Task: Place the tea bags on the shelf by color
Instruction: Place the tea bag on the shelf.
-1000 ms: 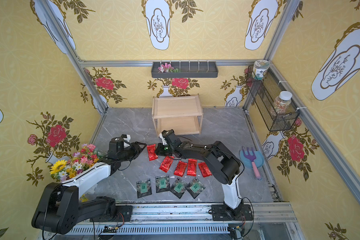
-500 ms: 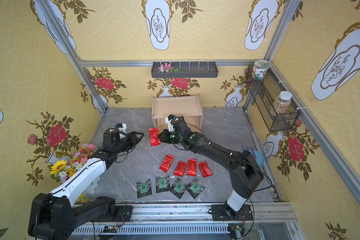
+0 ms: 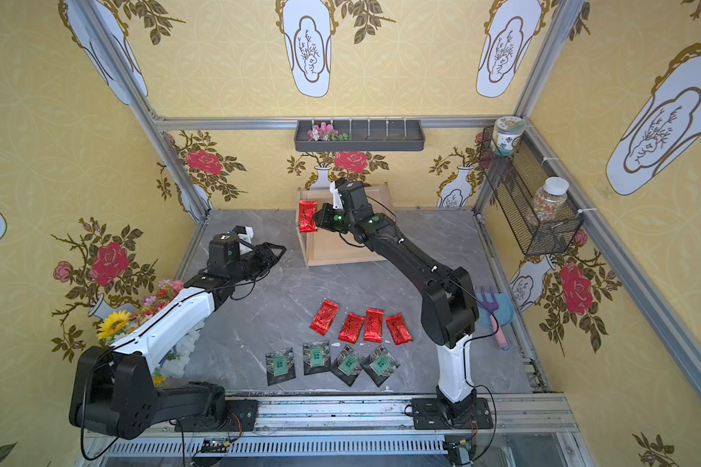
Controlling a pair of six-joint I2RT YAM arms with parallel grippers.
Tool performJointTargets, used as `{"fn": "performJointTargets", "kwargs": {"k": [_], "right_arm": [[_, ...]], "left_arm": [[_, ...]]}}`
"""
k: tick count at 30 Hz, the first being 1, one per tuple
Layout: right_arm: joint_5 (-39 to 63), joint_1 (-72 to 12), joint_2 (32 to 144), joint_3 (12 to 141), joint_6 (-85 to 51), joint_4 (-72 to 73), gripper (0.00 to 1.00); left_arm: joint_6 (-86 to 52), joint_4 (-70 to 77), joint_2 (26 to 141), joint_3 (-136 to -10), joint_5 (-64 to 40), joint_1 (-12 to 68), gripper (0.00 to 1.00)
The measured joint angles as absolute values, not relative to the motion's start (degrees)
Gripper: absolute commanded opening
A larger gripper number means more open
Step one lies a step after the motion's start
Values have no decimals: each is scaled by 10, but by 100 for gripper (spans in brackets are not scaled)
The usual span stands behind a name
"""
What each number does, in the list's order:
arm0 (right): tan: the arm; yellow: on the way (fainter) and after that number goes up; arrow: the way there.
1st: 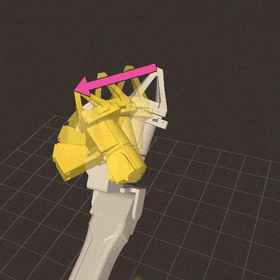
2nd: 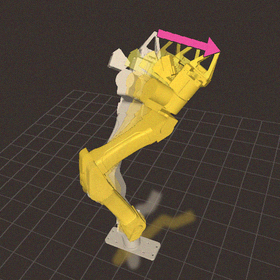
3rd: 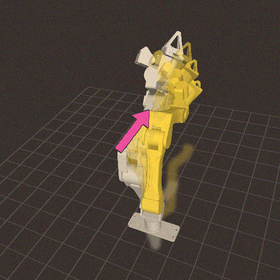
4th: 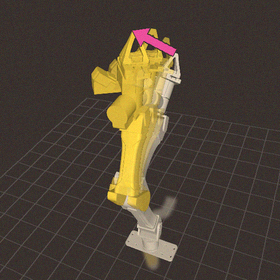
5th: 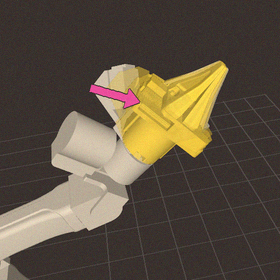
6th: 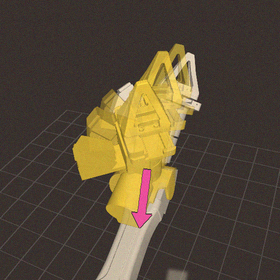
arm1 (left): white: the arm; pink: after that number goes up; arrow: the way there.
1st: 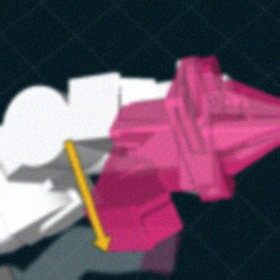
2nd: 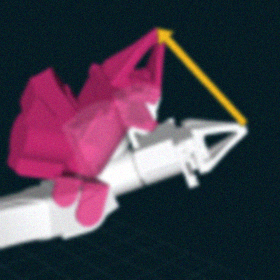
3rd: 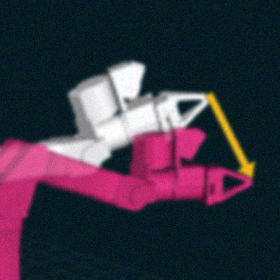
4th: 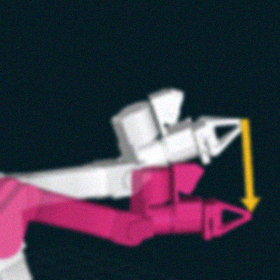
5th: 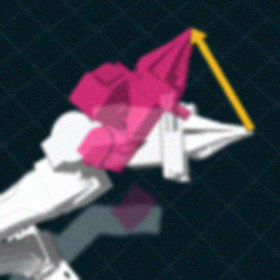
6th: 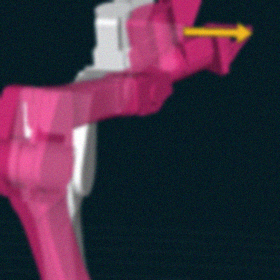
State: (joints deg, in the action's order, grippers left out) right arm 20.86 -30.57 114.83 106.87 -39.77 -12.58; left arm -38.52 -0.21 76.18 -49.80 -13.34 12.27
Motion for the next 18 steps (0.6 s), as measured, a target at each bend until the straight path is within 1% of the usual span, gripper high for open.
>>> {"fn": "performJointTargets", "kwargs": {"k": [6,11,18], "right_arm": [[207,-291,1213,1161,-389,-163,9],[207,-291,1239,1195,-387,-183,12],[208,-293,1251,1210,-385,-197,25]], "left_arm": [[-379,0,782,-498,-142,123,57],[-375,3,786,-498,-147,123,58],[-374,8,790,-498,-152,123,58]]}}
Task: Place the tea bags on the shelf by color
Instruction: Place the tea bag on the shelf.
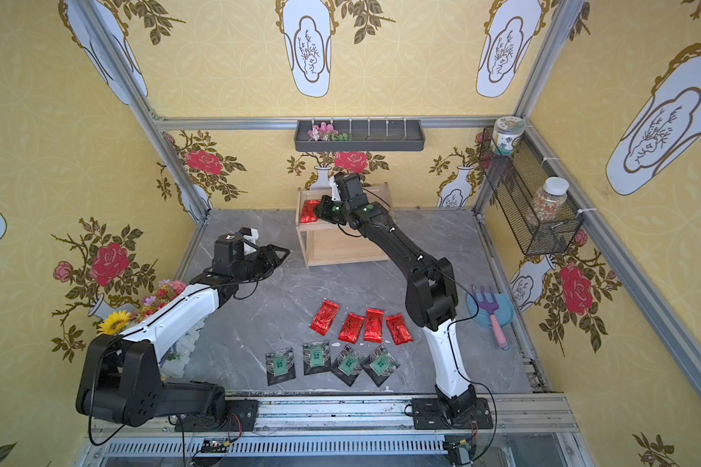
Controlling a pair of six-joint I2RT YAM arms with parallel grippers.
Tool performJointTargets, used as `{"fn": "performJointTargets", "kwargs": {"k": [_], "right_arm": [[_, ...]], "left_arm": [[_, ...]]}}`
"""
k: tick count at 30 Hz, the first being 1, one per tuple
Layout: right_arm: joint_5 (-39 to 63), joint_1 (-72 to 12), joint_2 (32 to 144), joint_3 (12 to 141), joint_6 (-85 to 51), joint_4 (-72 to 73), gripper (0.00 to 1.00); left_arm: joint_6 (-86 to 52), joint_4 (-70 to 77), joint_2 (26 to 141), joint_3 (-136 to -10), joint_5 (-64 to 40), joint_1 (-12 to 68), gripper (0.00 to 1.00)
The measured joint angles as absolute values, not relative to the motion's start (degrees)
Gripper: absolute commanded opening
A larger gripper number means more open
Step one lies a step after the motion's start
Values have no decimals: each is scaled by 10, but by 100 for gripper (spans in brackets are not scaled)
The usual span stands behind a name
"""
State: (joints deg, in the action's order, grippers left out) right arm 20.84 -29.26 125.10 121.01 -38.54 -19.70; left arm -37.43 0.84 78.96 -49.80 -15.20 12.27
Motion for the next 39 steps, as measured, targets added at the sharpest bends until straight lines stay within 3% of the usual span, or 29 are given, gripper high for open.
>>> {"fn": "performJointTargets", "kwargs": {"k": [12,39], "right_arm": [[209,-293,1261,1217,-378,-197,36],[224,-295,1286,1246,-375,-193,41]], "left_arm": [[-374,13,788,-496,-154,123,58],[-376,24,788,-482,-165,123,58]]}}
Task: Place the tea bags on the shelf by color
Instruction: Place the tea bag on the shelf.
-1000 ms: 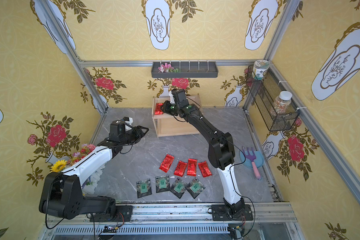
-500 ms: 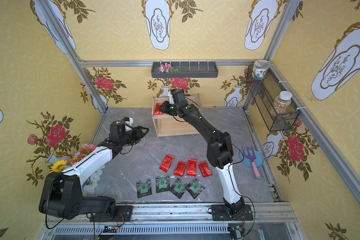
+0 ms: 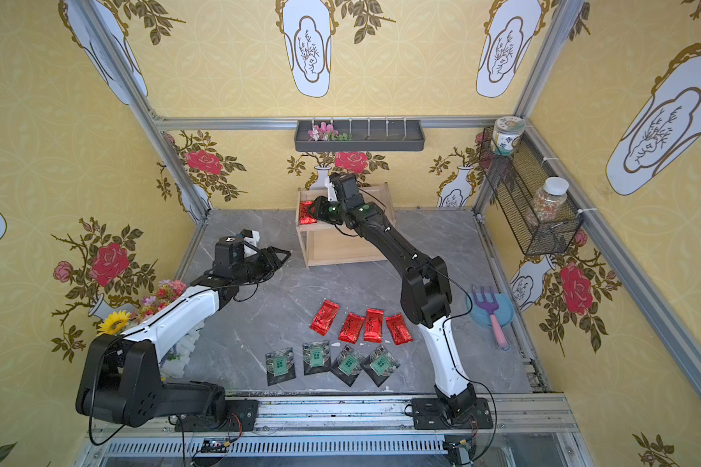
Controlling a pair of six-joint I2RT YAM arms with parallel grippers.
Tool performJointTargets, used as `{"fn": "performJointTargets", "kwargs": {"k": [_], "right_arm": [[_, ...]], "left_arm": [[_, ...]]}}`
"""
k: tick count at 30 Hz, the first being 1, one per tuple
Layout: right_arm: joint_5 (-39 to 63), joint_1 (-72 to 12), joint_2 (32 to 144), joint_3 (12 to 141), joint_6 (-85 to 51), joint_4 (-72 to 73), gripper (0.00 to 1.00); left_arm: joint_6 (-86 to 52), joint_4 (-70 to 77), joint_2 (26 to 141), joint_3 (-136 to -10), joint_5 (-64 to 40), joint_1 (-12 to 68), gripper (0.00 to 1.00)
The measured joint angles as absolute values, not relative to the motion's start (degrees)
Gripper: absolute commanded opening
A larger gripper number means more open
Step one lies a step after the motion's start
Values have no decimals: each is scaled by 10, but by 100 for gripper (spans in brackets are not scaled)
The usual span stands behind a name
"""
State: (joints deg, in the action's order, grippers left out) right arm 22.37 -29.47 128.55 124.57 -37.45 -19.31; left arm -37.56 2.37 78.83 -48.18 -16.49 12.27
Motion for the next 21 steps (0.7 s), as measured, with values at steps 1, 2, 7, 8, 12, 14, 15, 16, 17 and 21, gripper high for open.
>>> {"fn": "performJointTargets", "kwargs": {"k": [1,2,7,8,12,14,15,16,17,21], "right_arm": [[223,-294,1286,1246,-375,-193,42],[223,-294,1286,1246,-374,-193,43],[223,-288,1277,1242,-368,-197,49],[222,-287,1267,1232,-363,-197,51],[215,-283,1209,1183,-340,-193,59],[208,-283,1176,1151,-324,-189,61],[206,-284,1156,1127,-313,-180,61],[204,-284,1139,1106,-306,-177,61],[198,-286,1120,1080,-295,-176,62],[147,-316,1021,944,-248,-163,64]], "left_arm": [[-376,24,788,-481,-165,123,58],[-376,24,788,-481,-165,123,58],[-377,29,786,-477,-167,123,58],[-380,30,785,-475,-167,123,58],[-381,33,782,-462,-167,132,58],[-383,34,779,-451,-168,140,58],[-389,34,778,-444,-168,143,58],[-391,34,777,-439,-168,148,58],[-392,35,776,-432,-167,153,58],[-399,45,766,-401,-168,170,59]]}}
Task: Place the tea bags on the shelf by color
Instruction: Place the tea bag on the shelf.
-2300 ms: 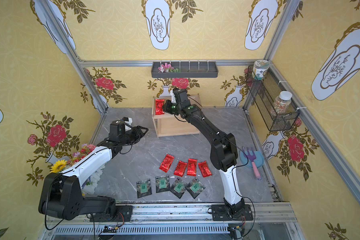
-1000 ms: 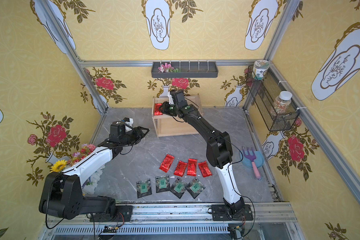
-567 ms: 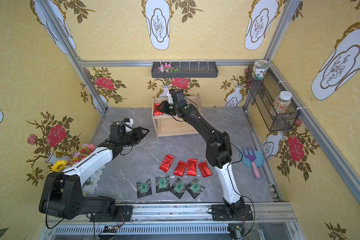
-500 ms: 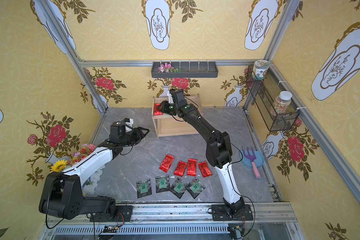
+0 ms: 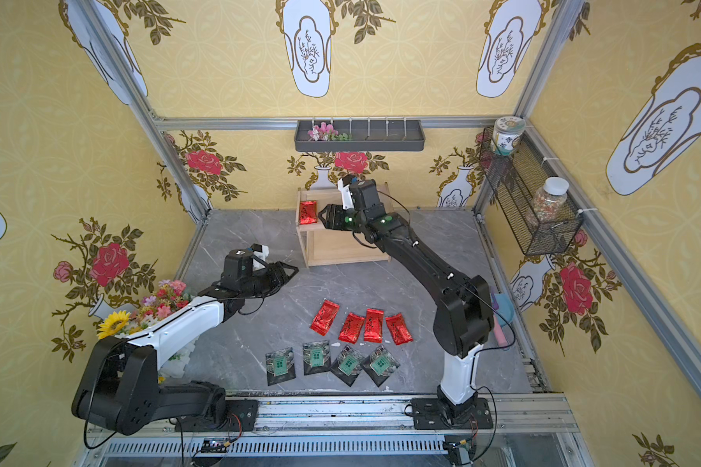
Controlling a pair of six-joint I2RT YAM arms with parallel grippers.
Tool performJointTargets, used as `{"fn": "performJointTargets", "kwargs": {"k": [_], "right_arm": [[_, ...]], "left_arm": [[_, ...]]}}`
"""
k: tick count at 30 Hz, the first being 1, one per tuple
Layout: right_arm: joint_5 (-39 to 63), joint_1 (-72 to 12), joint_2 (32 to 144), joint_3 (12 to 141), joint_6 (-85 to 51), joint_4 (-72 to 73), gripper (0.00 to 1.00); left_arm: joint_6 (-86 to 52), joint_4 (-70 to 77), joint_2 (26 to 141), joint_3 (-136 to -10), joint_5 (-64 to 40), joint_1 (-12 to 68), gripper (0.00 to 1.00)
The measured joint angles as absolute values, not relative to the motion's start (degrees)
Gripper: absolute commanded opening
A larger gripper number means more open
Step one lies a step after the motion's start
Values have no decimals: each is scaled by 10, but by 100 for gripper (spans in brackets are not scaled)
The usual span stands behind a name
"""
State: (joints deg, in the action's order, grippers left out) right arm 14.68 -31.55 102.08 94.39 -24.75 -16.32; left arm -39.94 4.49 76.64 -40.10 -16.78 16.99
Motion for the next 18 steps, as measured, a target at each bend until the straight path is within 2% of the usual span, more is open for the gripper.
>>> {"fn": "performJointTargets", "kwargs": {"k": [7,12,18], "right_arm": [[27,-437,904,708,-168,-142,65],[-34,-509,911,615,-135,-132,70],[-44,-548,936,563,-137,-117,79]], "left_arm": [[-425,63,757,-350,-165,195,59],[-441,67,764,-329,-162,215,59],[-464,76,769,-318,-149,222,60]]}}
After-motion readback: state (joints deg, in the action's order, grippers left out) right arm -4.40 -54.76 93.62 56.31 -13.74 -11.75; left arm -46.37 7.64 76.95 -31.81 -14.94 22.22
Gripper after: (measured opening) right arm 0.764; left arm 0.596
